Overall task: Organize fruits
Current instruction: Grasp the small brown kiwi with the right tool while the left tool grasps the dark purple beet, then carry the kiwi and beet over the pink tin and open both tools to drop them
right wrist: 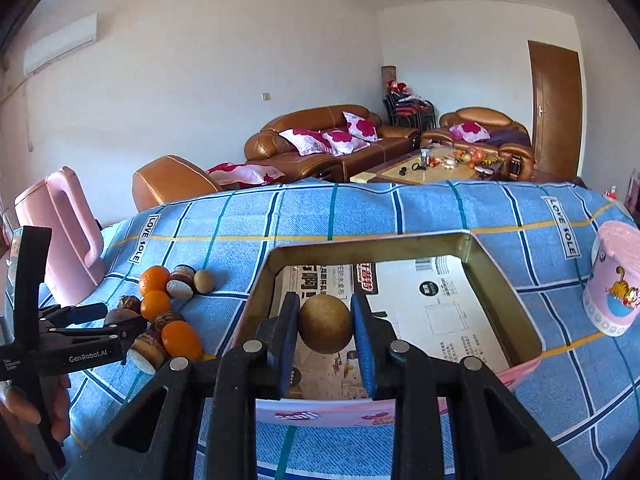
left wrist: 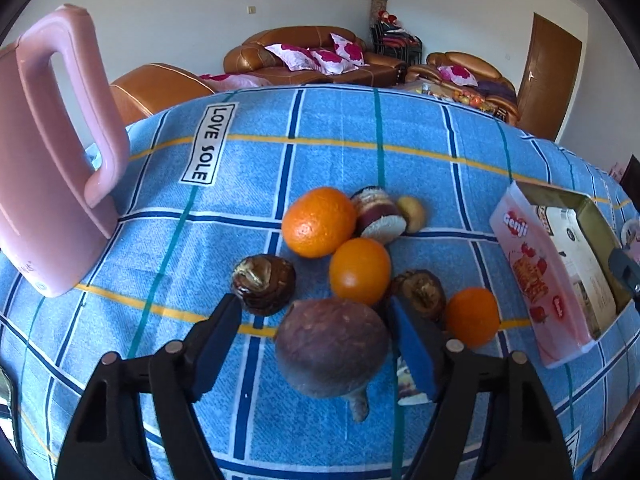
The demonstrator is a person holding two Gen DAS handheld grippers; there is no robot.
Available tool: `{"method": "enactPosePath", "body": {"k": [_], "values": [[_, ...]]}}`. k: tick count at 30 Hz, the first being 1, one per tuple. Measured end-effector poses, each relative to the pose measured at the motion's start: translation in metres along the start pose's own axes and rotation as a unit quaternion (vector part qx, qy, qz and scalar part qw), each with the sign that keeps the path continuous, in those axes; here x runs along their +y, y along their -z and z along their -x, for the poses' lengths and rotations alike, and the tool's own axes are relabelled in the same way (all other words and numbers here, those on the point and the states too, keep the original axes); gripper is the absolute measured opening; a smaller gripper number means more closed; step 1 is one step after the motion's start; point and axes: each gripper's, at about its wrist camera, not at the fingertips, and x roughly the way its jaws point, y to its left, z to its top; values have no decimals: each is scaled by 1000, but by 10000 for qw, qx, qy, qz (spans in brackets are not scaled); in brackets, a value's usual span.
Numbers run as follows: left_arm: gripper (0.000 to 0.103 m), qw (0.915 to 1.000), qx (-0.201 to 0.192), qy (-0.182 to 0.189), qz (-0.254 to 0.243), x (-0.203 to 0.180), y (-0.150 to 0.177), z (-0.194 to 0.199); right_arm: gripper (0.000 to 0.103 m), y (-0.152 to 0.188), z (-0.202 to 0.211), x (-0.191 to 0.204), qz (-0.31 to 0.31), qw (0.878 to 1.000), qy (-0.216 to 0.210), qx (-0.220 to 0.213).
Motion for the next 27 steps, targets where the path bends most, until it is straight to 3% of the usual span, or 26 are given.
{"method": "enactPosePath", "body": {"k": [3,6,10,14,21,27], "values": [[79,9999,23,80,85,4,1,-1,28,2,-2,-4,-39,10000,-21,55],[71,9996,-57,266,110,8,8,2,28,4,-2,-2,2,10000,-20,50],[53,9999,-37,113,-81,4,15,6,28,6,0,4,96,10000,13,-15],[53,9986,-120,-237,-460,-7,20,12,28,7,3,4,144,9998,63,-95],[53,9985,-153,-279,-436,-8,18,14,28,8,6,8,251,9995,137,-167],[53,9977,-570,-276,-228,-3,18,32,28,7,10,7,305,9989,229,-288]]}}
